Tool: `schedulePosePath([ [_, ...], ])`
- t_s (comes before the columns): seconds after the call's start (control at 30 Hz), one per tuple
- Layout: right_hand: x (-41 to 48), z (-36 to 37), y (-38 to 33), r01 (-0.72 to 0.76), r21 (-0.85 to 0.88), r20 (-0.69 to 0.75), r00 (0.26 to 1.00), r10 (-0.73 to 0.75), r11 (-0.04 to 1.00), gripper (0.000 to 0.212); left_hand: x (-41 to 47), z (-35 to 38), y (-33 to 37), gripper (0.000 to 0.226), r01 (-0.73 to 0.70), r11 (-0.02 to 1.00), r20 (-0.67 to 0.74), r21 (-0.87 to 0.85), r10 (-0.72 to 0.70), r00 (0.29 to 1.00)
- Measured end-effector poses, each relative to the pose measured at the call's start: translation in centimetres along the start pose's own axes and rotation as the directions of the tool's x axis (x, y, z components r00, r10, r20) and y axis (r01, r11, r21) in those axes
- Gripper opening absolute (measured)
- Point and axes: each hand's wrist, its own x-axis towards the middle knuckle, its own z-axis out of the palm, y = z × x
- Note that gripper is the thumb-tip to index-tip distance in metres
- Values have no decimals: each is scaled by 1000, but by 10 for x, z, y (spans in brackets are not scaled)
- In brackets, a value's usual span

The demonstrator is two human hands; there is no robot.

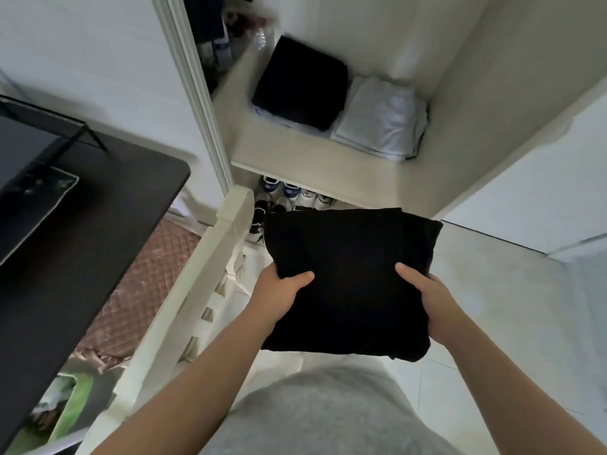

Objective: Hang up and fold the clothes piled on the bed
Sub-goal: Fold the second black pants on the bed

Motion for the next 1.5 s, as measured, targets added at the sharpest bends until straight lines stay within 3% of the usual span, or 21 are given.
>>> schedulePosePath([
  [0.23,81,14,-63,-4,106,28,1000,1,994,63,83,13,75,26,-2,999,-62,49,5,998],
  [0.57,194,62,-171,102,147,34,994,-108,984,49,204,20,192,47,23,999,-233,38,-13,972],
  [0.83,268,104,-223,126,210,-53,992,-118,969,65,312,6,260,30,-61,985,-212,162,96,973],
  [0.97,313,115,-260,171,243,-82,984,-156,955,59,370,9,296,31,-115,972,-177,205,153,972],
  [1.07,359,128,-295,187,217,-114,980,-165,958,70,423,11,330,46,-170,950,-165,262,218,962],
  [1.2,427,146,-343,209,188,-126,974,-187,960,57,498,15,374,46,-224,890,-206,397,325,923],
  [1.37,515,176,-379,200,129,-185,967,-175,971,56,588,10,411,46,-215,819,-243,532,391,888],
  [1.5,559,198,-376,213,-76,-260,939,-226,974,68,627,15,400,65,-164,700,-255,695,454,853],
])
